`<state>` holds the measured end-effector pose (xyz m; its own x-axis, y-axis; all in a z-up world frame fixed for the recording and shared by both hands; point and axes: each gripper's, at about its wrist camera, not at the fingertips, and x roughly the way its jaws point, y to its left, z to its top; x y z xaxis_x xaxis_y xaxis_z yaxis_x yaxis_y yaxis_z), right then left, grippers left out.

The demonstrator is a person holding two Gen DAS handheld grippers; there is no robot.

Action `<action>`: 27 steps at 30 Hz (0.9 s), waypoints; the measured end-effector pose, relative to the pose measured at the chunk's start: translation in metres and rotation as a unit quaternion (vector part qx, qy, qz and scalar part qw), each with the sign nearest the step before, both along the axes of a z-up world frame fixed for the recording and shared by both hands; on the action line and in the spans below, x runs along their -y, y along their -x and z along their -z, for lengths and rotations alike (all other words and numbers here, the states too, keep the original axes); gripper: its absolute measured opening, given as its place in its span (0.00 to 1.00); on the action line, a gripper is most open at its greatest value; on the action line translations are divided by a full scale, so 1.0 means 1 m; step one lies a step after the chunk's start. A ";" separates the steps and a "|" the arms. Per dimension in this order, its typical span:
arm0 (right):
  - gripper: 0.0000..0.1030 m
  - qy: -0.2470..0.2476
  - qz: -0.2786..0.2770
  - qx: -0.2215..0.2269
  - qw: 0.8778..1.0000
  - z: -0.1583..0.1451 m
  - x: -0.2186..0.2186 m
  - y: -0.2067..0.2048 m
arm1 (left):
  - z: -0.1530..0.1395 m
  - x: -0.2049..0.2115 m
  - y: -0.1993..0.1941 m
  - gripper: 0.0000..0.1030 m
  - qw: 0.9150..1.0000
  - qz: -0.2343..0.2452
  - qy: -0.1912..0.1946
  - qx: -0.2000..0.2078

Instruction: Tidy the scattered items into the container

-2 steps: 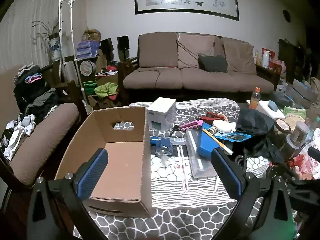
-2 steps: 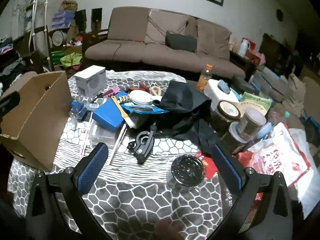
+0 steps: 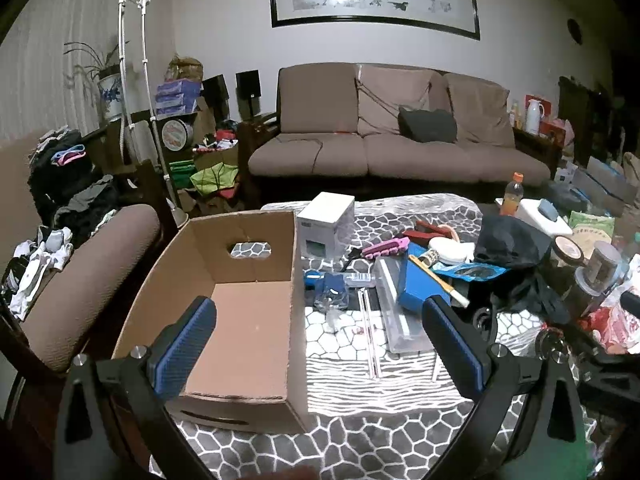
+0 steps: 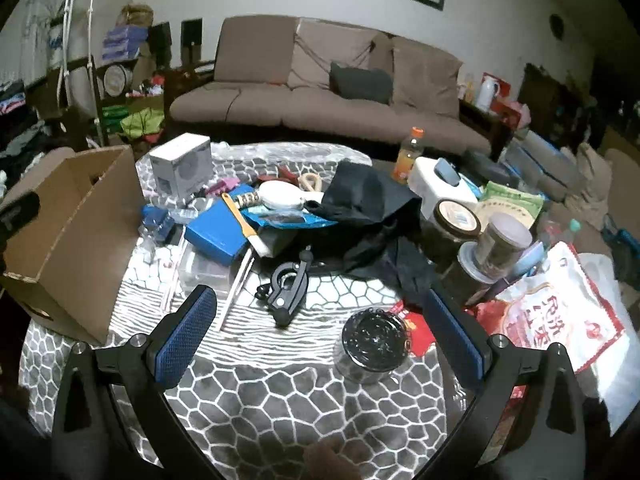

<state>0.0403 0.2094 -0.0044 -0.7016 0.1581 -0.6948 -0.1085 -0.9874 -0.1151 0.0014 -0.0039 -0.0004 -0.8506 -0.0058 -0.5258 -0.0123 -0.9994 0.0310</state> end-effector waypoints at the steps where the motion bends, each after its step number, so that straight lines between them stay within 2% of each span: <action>1: 1.00 0.005 0.001 -0.002 1.000 0.000 -0.003 -0.001 | 0.000 0.002 -0.001 1.00 1.000 0.002 -0.002 0.003; 17: 1.00 0.086 0.010 -0.029 0.996 -0.005 -0.055 -0.016 | 0.013 0.004 0.001 1.00 0.998 0.044 -0.010 0.049; 21: 1.00 0.126 0.000 -0.023 0.992 -0.004 -0.062 -0.016 | 0.014 -0.001 -0.001 1.00 0.997 0.054 -0.011 0.050; 27: 1.00 0.120 -0.018 -0.016 0.992 -0.003 -0.055 -0.015 | 0.018 -0.007 0.001 1.00 0.995 0.078 -0.014 0.057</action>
